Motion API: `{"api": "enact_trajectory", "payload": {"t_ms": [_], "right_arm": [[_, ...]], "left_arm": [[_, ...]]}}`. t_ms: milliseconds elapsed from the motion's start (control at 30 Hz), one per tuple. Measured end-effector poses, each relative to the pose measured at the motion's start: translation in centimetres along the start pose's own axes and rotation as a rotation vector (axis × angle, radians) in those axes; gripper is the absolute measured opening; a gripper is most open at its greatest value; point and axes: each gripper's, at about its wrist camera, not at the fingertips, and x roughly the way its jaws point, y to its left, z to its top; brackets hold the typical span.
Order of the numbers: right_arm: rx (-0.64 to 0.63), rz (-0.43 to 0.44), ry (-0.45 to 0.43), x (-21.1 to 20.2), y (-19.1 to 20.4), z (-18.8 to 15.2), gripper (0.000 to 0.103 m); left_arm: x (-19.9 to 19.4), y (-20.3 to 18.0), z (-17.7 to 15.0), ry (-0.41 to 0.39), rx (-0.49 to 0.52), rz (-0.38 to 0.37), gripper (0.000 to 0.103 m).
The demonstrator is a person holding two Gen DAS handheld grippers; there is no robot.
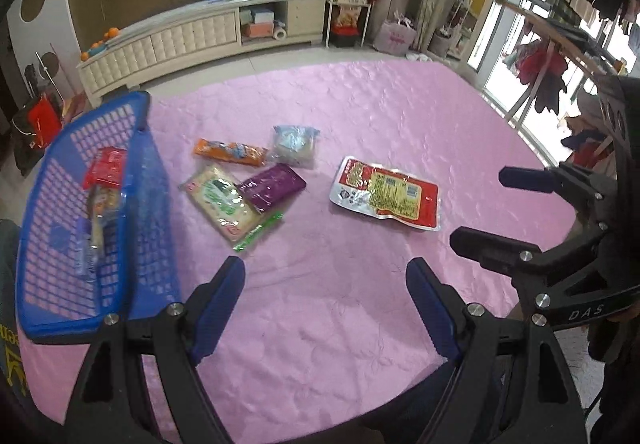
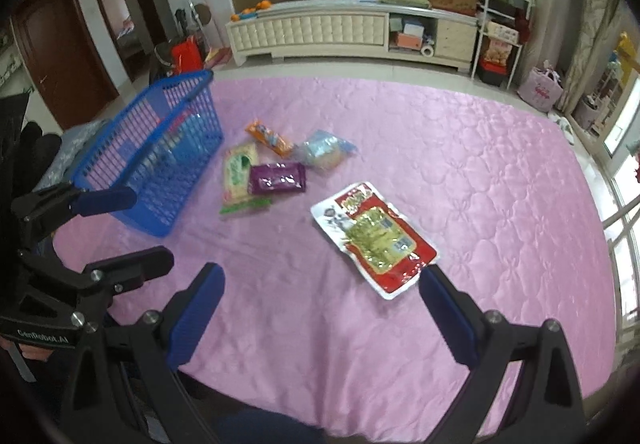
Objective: Organize snacks
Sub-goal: 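Move both tools back toward the remaining snacks on the table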
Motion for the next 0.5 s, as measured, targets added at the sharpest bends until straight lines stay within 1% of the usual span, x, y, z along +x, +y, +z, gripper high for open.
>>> {"api": "enact_trajectory", "payload": {"t_ms": [300, 400, 500], "right_arm": [[-0.172, 0.028, 0.088, 6.4, -2.4, 0.8, 0.099], [-0.229, 0.056, 0.122, 8.5, -2.8, 1.1, 0.099], [-0.285, 0.058, 0.153, 10.3, -3.3, 1.1, 0.099]], "left_arm": [[5.3, 0.0, 0.2, 0.076, -0.06, 0.008, 0.081], [6.9, -0.2, 0.5, 0.102, -0.068, 0.019, 0.081], [8.3, -0.4, 0.5, 0.121, -0.072, 0.025, 0.081]]}}
